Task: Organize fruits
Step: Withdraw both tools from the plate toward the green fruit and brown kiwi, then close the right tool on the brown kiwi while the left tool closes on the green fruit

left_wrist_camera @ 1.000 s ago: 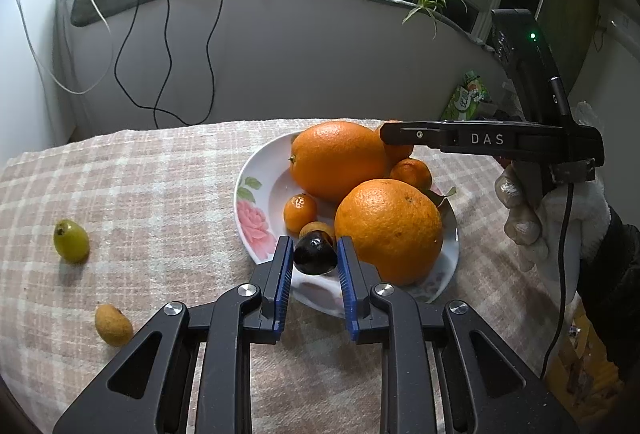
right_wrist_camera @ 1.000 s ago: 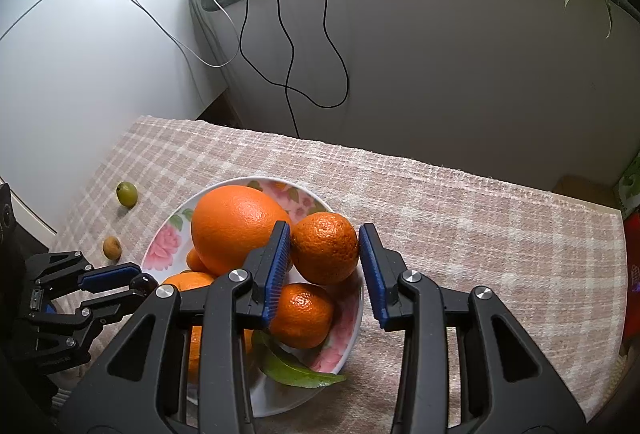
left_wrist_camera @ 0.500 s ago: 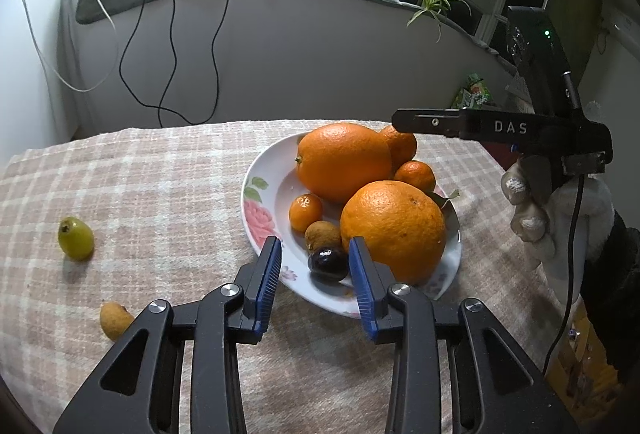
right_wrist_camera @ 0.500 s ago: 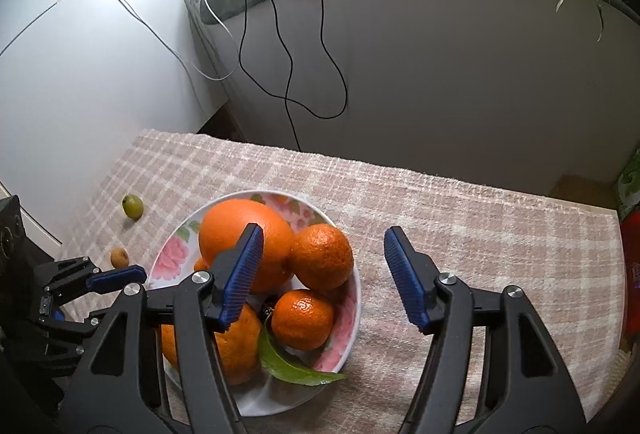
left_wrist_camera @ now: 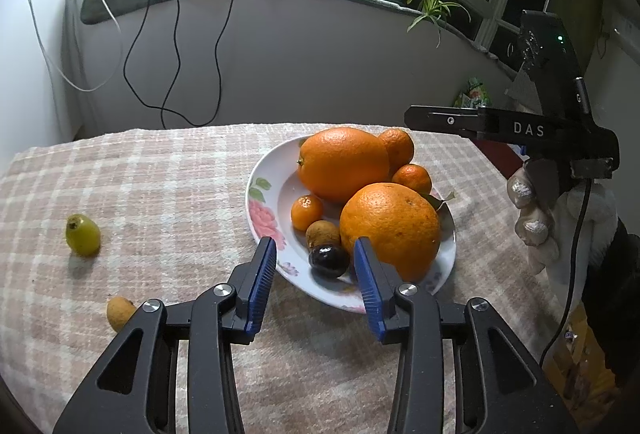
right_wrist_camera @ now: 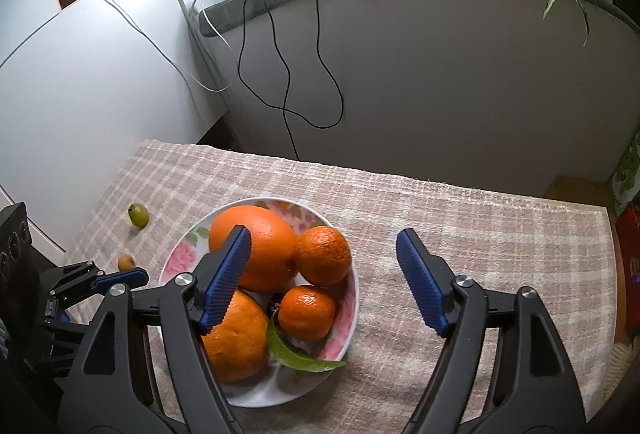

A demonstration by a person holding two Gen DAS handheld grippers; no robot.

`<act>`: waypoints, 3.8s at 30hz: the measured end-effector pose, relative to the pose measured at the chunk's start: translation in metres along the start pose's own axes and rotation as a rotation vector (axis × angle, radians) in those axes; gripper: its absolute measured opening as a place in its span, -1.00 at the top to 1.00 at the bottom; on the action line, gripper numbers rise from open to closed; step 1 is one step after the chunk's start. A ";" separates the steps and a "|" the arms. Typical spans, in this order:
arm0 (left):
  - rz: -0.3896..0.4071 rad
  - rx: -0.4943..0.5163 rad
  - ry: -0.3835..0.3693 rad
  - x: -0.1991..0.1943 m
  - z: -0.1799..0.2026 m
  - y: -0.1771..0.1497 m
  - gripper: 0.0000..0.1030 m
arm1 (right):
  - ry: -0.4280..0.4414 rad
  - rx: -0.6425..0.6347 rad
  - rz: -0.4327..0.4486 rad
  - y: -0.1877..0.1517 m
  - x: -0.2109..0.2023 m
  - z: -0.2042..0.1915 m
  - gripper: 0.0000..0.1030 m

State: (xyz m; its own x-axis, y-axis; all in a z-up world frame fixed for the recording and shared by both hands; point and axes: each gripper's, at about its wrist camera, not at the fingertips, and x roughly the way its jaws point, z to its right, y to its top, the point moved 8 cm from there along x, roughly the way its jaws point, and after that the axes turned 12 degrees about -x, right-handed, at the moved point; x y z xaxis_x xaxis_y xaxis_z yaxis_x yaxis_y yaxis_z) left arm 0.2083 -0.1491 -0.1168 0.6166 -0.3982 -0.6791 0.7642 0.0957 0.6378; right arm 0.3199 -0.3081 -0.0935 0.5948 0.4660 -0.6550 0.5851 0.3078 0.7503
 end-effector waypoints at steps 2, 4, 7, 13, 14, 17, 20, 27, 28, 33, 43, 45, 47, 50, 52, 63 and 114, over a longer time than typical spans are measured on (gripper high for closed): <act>0.003 -0.002 0.001 -0.002 -0.001 0.000 0.18 | -0.003 -0.016 0.000 0.001 -0.002 -0.005 -0.61; 0.006 -0.006 0.003 -0.005 -0.003 0.000 0.12 | -0.004 -0.028 -0.004 0.000 -0.003 -0.010 -0.66; 0.013 -0.015 0.008 -0.010 -0.006 0.000 0.09 | -0.016 -0.056 -0.010 0.000 -0.005 -0.019 -0.70; 0.030 -0.028 0.024 -0.020 -0.016 0.000 -0.01 | -0.048 -0.095 0.008 0.002 -0.014 -0.033 -0.72; 0.033 -0.030 0.026 -0.022 -0.018 0.000 -0.01 | -0.048 -0.095 0.013 0.003 -0.016 -0.036 -0.72; 0.044 -0.036 0.035 -0.029 -0.024 0.000 -0.01 | -0.044 -0.097 0.019 0.004 -0.020 -0.043 -0.73; 0.054 -0.046 0.040 -0.035 -0.032 0.001 -0.01 | -0.046 -0.105 0.025 0.006 -0.023 -0.051 -0.73; 0.078 -0.075 0.069 -0.050 -0.059 0.003 -0.01 | -0.017 -0.150 0.039 0.007 -0.029 -0.083 -0.73; 0.082 -0.080 0.076 -0.052 -0.064 0.003 -0.01 | -0.012 -0.155 0.043 0.007 -0.029 -0.088 -0.73; 0.097 -0.115 0.122 -0.063 -0.096 0.003 -0.01 | 0.027 -0.181 0.065 0.008 -0.031 -0.115 -0.73; 0.118 -0.184 0.172 -0.076 -0.149 0.006 -0.01 | 0.137 -0.249 0.072 0.004 -0.023 -0.179 -0.73; 0.119 -0.200 0.171 -0.076 -0.157 0.008 -0.01 | 0.159 -0.259 0.069 0.002 -0.019 -0.191 -0.73; 0.118 -0.213 0.169 -0.076 -0.163 0.009 -0.01 | 0.178 -0.268 0.063 0.000 -0.014 -0.203 -0.72; 0.117 -0.227 0.163 -0.074 -0.170 0.012 -0.01 | 0.198 -0.285 0.043 -0.005 -0.004 -0.219 -0.62; 0.116 -0.234 0.158 -0.072 -0.173 0.013 -0.01 | 0.211 -0.293 0.028 -0.008 0.002 -0.226 -0.54; 0.086 -0.225 0.140 -0.051 -0.176 0.019 0.10 | 0.233 -0.308 -0.060 -0.022 0.045 -0.252 -0.18; 0.034 -0.205 0.149 -0.002 -0.182 0.031 0.50 | 0.201 -0.282 -0.129 -0.029 0.103 -0.263 0.50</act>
State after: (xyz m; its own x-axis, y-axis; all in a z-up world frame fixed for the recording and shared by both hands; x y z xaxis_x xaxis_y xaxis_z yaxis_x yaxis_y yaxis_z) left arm 0.2652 0.0209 -0.1617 0.6518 -0.2539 -0.7147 0.7558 0.2957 0.5842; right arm 0.2188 -0.0513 -0.1592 0.3892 0.5535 -0.7363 0.4568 0.5781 0.6761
